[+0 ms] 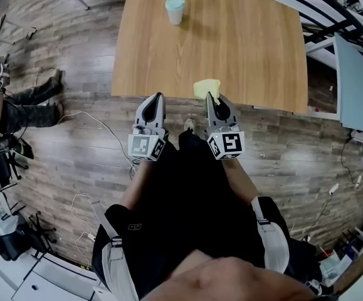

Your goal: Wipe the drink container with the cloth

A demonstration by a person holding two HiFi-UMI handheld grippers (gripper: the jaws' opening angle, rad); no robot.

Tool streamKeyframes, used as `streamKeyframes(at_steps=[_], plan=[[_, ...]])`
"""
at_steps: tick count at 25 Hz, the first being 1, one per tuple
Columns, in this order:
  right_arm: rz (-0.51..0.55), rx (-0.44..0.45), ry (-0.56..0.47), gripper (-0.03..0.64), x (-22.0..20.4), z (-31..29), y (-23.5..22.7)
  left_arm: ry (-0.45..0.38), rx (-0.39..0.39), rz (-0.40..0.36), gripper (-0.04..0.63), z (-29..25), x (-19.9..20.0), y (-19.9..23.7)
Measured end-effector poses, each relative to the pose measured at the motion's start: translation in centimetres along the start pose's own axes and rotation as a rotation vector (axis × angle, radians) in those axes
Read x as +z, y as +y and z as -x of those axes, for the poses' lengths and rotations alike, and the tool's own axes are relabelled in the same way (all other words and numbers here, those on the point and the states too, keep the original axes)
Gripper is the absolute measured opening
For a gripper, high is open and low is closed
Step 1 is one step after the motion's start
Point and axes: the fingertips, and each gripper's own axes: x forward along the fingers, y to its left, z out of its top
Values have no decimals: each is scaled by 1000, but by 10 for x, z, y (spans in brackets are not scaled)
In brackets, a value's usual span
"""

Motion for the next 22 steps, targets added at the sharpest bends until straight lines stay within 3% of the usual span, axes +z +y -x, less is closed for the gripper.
streamKeyframes(at_steps=[12,22], plan=[[-9,22,10,43,8,-49,-36,13,49,2,25,-49,3,15],[-11,-73,19,43,8,-111,-58,34,-34,15,25,-131,5,65]])
